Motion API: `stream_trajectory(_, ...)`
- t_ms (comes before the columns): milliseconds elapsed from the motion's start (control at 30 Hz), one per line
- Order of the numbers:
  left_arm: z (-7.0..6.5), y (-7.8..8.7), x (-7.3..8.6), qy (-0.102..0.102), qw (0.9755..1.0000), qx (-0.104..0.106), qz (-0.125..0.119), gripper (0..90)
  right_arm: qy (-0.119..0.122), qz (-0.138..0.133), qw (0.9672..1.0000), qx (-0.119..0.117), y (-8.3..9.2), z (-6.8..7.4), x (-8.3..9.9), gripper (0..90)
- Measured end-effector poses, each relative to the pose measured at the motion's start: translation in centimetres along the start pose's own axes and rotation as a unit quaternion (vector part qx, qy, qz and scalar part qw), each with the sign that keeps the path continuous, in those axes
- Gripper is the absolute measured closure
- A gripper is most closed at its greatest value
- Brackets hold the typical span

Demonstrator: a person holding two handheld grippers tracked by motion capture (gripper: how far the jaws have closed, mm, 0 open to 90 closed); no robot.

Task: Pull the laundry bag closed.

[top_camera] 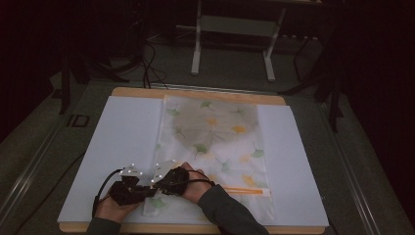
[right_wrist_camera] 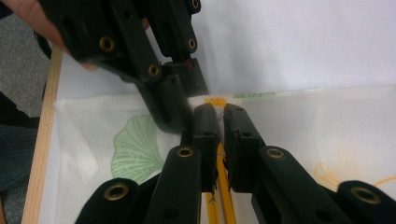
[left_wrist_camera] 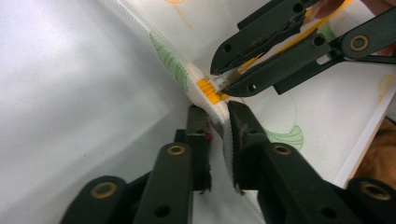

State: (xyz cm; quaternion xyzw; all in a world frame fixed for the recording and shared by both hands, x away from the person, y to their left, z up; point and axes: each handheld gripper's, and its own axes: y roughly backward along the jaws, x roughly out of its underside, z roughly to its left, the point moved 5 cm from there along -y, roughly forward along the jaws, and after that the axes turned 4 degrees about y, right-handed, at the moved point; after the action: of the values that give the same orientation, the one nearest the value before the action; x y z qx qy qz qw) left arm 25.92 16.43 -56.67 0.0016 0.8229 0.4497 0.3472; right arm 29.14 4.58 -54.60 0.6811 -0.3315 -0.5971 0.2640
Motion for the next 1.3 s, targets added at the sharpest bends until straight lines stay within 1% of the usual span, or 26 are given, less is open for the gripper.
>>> stream_trajectory(100,0.1,-0.1,0.1,0.006,1.0000,0.008,0.001,82.5,-0.001,0.000,1.0000,-0.002,0.0,0.1,0.1,84.1)
stream_trajectory(233,0.2,-0.2,0.1,0.013,0.9999,0.011,0.001,82.6,0.002,-0.002,1.0000,-0.002,0.0,0.1,0.1,84.1)
stream_trajectory(367,0.2,-0.3,0.1,0.019,0.9997,0.014,0.001,80.1,0.005,-0.004,1.0000,-0.002,0.1,0.2,0.0,84.2)
stream_trajectory(433,0.2,-0.4,0.1,0.019,0.9997,0.013,0.002,80.7,0.007,-0.005,1.0000,-0.001,0.2,0.2,-0.1,84.2)
stream_trajectory(533,0.1,-0.4,0.1,0.014,0.9998,0.014,0.004,85.6,0.008,-0.004,1.0000,-0.001,0.2,0.2,-0.1,84.2)
stream_trajectory(600,0.1,-0.4,0.0,0.012,0.9999,0.012,0.003,86.5,0.006,-0.004,1.0000,-0.001,0.2,0.2,0.0,84.3)
stream_trajectory(1067,0.1,-0.3,0.1,0.009,0.9998,0.015,0.005,87.5,0.002,-0.004,0.9999,-0.011,-0.1,0.1,0.7,84.6)
stream_trajectory(1300,0.1,-0.2,0.0,0.011,0.9997,0.020,0.000,87.7,0.002,-0.003,0.9999,-0.014,-0.1,0.1,1.2,84.7)
